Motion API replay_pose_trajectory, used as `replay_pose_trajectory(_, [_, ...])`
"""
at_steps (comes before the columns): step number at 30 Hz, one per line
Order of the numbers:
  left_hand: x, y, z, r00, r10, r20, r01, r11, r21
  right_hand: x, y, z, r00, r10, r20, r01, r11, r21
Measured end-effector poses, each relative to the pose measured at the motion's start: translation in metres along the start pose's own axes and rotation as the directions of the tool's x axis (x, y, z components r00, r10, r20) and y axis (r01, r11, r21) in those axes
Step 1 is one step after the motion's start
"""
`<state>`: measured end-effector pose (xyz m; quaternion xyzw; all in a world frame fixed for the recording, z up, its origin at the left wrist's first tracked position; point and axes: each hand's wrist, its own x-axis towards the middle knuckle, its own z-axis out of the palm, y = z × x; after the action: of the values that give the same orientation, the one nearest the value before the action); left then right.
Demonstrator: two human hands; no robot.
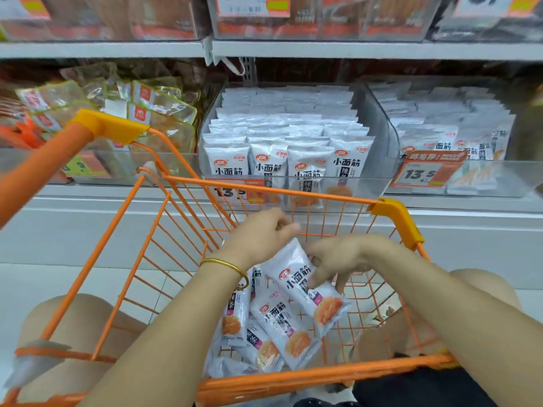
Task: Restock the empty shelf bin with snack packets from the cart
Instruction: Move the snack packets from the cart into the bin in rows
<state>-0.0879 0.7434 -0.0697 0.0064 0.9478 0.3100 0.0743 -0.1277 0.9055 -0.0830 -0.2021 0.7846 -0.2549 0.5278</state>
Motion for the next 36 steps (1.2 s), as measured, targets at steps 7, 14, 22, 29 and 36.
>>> replay_pose_trajectory(7, [0.001, 0.035, -0.007, 0.996, 0.062, 0.063, -0.031, 0.916, -0.401, -0.05, 0.015, -0.014, 0.931, -0.194, -0.309, 0.296, 0.896, 0.331])
replay_pose_trajectory(14, [0.031, 0.062, -0.019, 0.974, 0.156, -0.166, -0.197, 0.943, -0.267, -0.058, 0.012, -0.032, 0.75, -0.187, -0.634, 0.491, 0.8, 0.345])
replay_pose_trajectory(22, [0.065, 0.059, -0.033, 0.805, 0.324, -0.497, -0.219, 0.941, 0.258, -0.069, -0.008, -0.097, 0.192, -0.039, -0.981, 0.742, 0.66, 0.119])
replay_pose_trajectory(29, [0.081, 0.06, -0.03, 0.805, 0.433, -0.405, -0.172, 0.824, 0.539, -0.036, -0.008, -0.11, 0.242, -0.022, -0.97, 0.401, 0.912, 0.08])
replay_pose_trajectory(36, [0.091, 0.061, -0.027, 0.815, 0.381, -0.437, -0.138, 0.859, 0.493, -0.026, -0.005, -0.108, 0.366, 0.011, -0.93, -0.099, 0.995, -0.027])
